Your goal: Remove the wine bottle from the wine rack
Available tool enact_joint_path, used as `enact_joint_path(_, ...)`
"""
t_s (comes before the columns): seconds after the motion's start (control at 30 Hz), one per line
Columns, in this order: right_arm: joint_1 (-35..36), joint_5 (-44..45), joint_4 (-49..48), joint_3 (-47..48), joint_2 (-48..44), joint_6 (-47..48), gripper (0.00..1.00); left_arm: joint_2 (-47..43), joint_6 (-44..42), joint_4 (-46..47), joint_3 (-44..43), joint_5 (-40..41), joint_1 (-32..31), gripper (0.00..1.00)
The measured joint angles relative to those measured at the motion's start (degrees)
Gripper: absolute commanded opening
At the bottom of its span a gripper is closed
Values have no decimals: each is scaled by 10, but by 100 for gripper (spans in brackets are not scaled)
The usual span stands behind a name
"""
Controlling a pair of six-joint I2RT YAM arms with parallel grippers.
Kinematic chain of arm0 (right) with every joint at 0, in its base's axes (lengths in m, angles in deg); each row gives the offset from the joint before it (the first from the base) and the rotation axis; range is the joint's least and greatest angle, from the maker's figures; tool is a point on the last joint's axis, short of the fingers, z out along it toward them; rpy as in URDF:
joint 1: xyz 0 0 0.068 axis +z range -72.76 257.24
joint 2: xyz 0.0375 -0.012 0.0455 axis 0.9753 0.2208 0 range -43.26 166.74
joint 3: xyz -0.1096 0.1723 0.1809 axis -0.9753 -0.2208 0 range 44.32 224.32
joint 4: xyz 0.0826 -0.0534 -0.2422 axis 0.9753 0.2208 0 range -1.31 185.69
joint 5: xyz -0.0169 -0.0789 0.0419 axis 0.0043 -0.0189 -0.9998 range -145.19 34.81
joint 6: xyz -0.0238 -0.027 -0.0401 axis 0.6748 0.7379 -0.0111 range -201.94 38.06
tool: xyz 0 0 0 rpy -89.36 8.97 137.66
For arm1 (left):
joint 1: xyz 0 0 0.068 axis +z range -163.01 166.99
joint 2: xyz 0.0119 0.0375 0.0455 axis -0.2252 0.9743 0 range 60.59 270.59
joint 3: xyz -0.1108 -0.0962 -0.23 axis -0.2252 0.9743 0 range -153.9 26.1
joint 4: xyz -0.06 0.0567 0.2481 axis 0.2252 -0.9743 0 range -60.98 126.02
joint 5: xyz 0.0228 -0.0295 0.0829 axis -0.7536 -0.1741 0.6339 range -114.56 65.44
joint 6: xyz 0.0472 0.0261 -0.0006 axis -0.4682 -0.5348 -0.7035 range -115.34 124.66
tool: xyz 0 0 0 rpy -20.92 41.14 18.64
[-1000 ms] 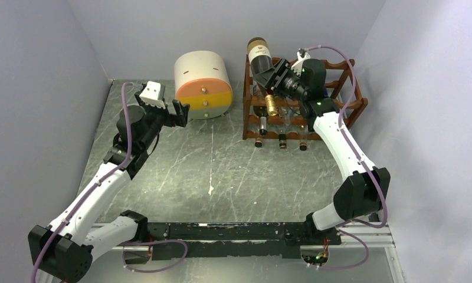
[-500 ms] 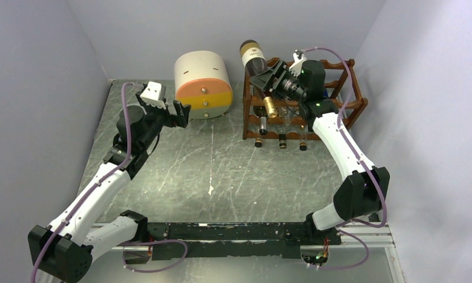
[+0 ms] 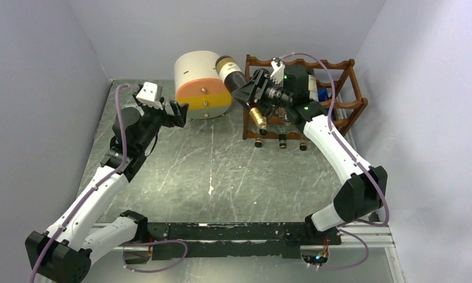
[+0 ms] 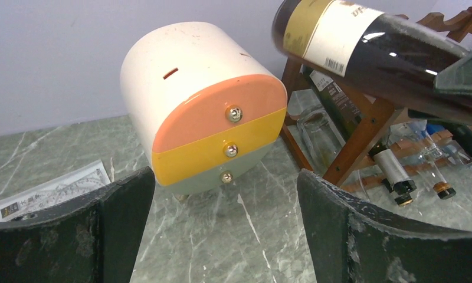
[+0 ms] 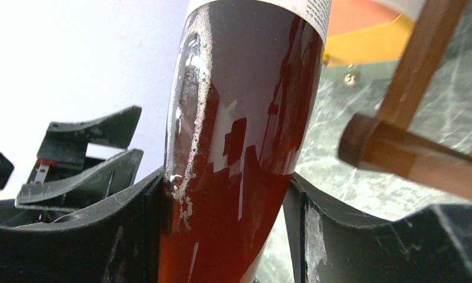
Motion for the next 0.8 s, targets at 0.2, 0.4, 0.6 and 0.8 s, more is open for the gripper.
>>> enact_joint_path(0.2, 42, -7, 37, 0, -19, -1, 0, -3, -17, 2, 0, -28, -2, 93)
enact_joint_path(0.4, 69, -12, 64, -12, -54, 2, 0, -11, -19, -26, -3, -88, -3, 93)
enact_joint_path(0.6, 91, -12, 77, -66, -90, 3, 0, -48, -19, -53, -2, -160, -4, 93)
enact_joint_path(0.8, 105, -15, 115, -121, -103, 6, 0, -79, -16, -46, 59, -231, -5, 93)
